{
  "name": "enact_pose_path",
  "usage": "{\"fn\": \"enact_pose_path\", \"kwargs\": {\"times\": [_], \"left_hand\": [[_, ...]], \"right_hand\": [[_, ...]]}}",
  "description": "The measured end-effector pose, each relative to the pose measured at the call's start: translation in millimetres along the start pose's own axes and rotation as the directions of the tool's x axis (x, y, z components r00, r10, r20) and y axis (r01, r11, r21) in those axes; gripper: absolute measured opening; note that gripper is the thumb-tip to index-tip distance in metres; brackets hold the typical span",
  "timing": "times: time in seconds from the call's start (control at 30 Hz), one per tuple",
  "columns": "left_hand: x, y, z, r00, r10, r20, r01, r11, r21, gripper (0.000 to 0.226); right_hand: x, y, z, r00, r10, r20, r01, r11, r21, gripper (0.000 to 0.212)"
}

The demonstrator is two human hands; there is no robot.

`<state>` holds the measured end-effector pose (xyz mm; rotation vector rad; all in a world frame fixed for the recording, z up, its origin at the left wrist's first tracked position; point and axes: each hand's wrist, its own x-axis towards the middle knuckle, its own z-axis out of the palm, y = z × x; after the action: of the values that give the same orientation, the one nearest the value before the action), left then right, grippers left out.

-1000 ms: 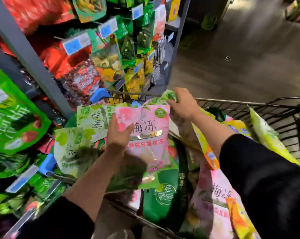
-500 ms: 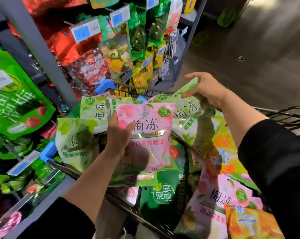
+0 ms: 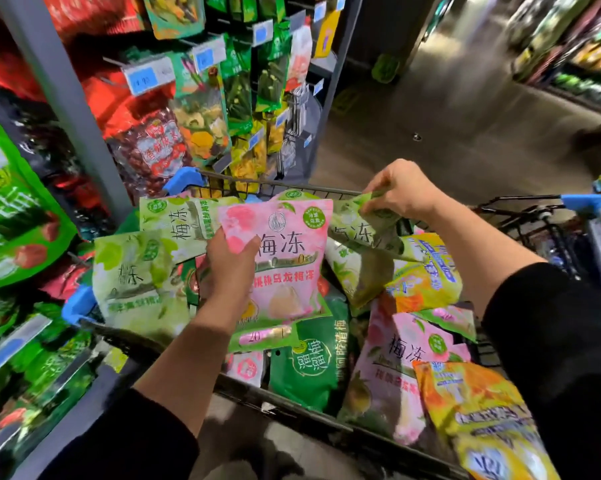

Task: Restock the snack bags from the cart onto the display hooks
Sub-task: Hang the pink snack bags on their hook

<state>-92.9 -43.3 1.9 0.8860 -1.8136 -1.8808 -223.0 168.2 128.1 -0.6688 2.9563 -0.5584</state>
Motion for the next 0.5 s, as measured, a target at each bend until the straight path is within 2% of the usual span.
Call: {"fn": "enact_pose_path", "kwargs": {"times": [0.1, 0.27, 0.33, 0.4, 0.5], "left_hand": [[-20.0, 4.2, -6.1, 0.999, 0.016, -0.029, -0.017, 1.000, -0.025, 0.018], [-66.2, 22.2, -26.3, 0.992, 0.066, -0.103, -0.084, 0.980, -0.178, 0.025], [-88.8, 33.6, -40.6, 0.978, 0.094, -0.185, -0.134, 0.967, -0.216, 0.029], [-113.4, 41.4, -59.3, 0.957, 0.088, -0.277, -0.162, 0.953, -0.256, 0.025], [-152.2, 49.5, -93.7, 0.896, 0.095, -0.433, -0.237, 0.928, -0.287, 0.018]], "right_hand": [[-15.6, -6.5, -3.8, 0.992, -0.082, -0.097, 0.076, 0.995, -0.067, 0.015], [-51.3, -17.3, -23.3, 0.932, -0.265, -0.246, 0.247, 0.964, -0.103, 0.012], [-66.8, -23.2, -31.2, 0.903, -0.309, -0.299, 0.317, 0.948, -0.024, 0.013], [-81.7, -32.1, -34.3, 0.887, -0.284, -0.364, 0.351, 0.927, 0.132, 0.013], [-99.2, -59.9, -28.1, 0.854, -0.281, -0.438, 0.431, 0.854, 0.292, 0.013]]}}
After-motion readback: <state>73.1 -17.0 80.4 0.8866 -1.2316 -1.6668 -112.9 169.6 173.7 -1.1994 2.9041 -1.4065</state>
